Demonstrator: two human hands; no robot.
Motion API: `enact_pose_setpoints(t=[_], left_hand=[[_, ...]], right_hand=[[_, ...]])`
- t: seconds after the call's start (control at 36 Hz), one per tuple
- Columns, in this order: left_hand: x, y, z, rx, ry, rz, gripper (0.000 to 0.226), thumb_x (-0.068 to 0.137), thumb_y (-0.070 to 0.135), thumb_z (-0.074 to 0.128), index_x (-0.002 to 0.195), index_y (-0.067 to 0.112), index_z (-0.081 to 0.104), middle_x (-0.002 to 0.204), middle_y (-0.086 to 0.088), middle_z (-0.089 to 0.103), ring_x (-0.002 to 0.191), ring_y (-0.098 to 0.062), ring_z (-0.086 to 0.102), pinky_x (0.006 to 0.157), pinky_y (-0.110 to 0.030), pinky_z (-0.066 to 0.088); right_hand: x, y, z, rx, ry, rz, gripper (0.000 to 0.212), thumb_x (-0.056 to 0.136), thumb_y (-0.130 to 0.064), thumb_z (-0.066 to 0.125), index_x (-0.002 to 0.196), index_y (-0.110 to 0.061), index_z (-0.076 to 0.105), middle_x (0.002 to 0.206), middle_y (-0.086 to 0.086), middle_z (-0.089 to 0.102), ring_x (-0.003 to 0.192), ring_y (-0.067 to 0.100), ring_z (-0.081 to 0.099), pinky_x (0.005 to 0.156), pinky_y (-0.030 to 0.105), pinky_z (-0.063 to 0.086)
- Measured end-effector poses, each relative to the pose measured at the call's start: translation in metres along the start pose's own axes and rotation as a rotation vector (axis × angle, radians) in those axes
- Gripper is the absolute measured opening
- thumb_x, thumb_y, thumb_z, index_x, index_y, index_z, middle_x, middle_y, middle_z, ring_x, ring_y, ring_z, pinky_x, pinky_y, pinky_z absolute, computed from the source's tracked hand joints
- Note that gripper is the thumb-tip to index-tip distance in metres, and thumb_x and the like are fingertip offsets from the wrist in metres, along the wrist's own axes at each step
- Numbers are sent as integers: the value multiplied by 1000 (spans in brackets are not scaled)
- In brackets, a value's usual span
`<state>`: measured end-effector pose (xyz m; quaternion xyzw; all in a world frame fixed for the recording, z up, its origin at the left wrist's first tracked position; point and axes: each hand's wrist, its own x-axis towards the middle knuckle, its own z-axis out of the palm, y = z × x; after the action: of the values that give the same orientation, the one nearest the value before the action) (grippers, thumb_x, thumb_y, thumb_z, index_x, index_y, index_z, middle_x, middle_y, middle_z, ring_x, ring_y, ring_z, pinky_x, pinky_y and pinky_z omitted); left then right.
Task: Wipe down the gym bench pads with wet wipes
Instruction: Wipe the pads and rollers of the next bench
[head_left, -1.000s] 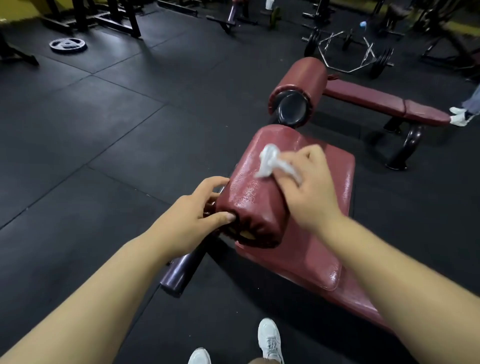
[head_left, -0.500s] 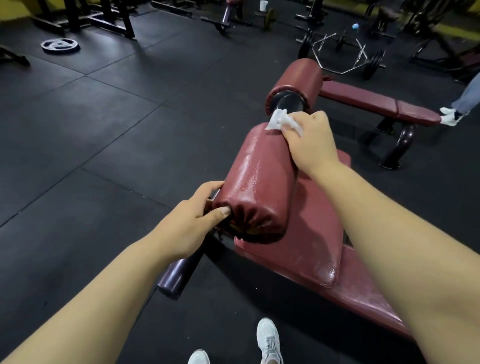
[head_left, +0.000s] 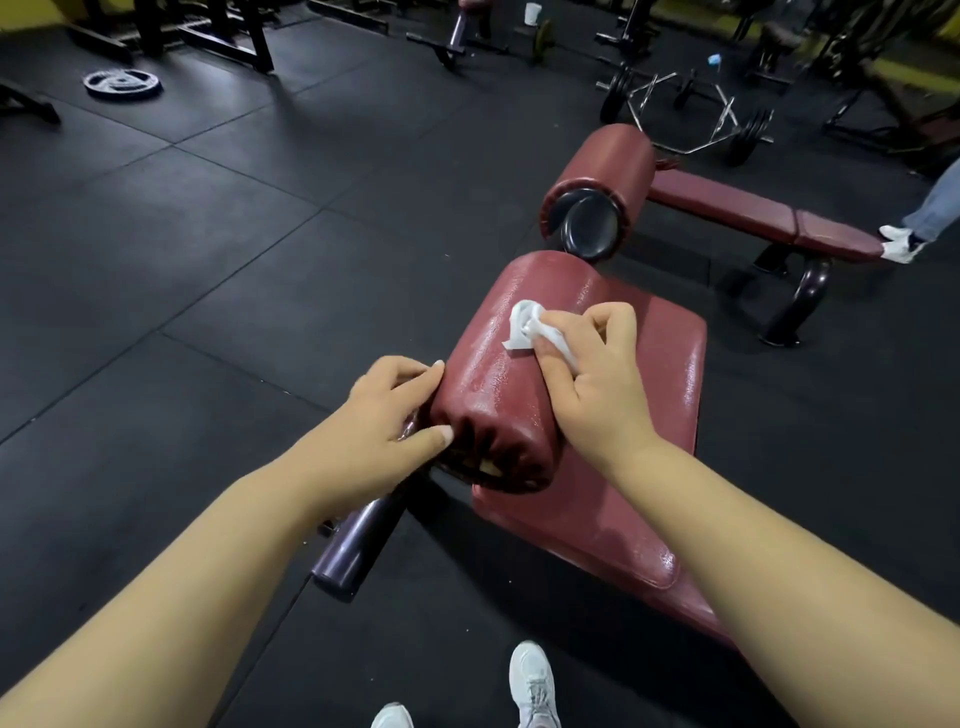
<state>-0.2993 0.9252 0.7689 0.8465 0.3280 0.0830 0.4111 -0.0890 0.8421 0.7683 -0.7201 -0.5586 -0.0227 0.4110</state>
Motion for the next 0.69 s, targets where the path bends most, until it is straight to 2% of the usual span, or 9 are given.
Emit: enact_pose_setpoints(t=[0.11, 0.19, 0.31, 0.36, 0.42, 0.47, 0.53, 0.61, 0.69], left_hand=[[2, 14, 3, 99, 35, 64, 107, 54, 78, 60, 146, 45, 17, 124, 22, 33, 111, 4, 39, 92, -14, 33], [6, 16, 5, 80, 126, 41, 95, 57, 70, 68, 140, 49, 28, 119, 22, 39, 100, 3, 46, 80, -8, 33], [5, 13, 5, 62, 125, 62, 88, 62, 69, 64, 141, 45, 32, 115, 26, 33, 101, 4, 47, 82, -16, 40], [6, 13, 4, 60, 115, 62, 88, 64, 71, 62, 142, 41, 34, 114, 26, 32, 103, 3, 47, 86, -20, 43], [8, 11, 4, 60, 111, 61, 94, 62, 79, 59, 143, 39, 33, 116, 27, 33, 102, 2, 48, 89, -21, 43], [9, 9, 4, 65, 121, 59, 97, 60, 83, 55, 143, 38, 33, 116, 27, 35, 102, 3, 48, 87, -17, 41], [9, 8, 4, 59, 128, 50, 96, 62, 82, 54, 143, 37, 33, 117, 25, 39, 102, 3, 47, 86, -14, 37], [9, 6, 3, 40, 130, 43, 81, 72, 67, 60, 143, 37, 35, 118, 23, 46, 103, 2, 47, 83, -10, 36], [9, 3, -2, -17, 116, 25, 61, 80, 46, 66, 136, 46, 41, 118, 24, 53, 99, 2, 53, 82, -9, 36]], right_hand=[[-2, -4, -3, 26, -3, 43, 23, 94, -30, 51, 112, -22, 63, 101, -4, 32, 88, 10, 45, 83, 2, 33], [-13, -15, -8, 62, -67, -12, 30, 93, -40, 46, 116, -28, 61, 103, -6, 30, 96, 3, 43, 90, 8, 34], [-27, -17, -18, 68, -230, -248, 30, 93, -38, 44, 121, -32, 55, 108, -1, 34, 98, 14, 45, 91, 25, 42], [-17, -11, -22, 34, -264, -340, 31, 94, -32, 45, 122, -27, 57, 107, 1, 36, 95, 18, 47, 87, 27, 43], [5, 1, -20, -22, -223, -371, 30, 93, -22, 49, 117, -16, 64, 101, 6, 40, 90, 19, 47, 85, 25, 42], [33, 15, -16, -70, -111, -266, 27, 92, -19, 51, 111, -11, 69, 95, 6, 38, 86, 13, 43, 86, 21, 38], [59, 28, -15, -67, 2, -57, 24, 94, -19, 53, 111, -13, 69, 95, 4, 35, 83, 7, 39, 87, 15, 33], [79, 43, -17, -74, 71, 205, 24, 98, -23, 48, 108, -13, 67, 97, 5, 37, 74, 5, 36, 81, 12, 32], [62, 35, -15, -73, 88, 194, 20, 97, -22, 49, 103, -13, 67, 95, 6, 36, 72, 5, 34, 81, 17, 36]])
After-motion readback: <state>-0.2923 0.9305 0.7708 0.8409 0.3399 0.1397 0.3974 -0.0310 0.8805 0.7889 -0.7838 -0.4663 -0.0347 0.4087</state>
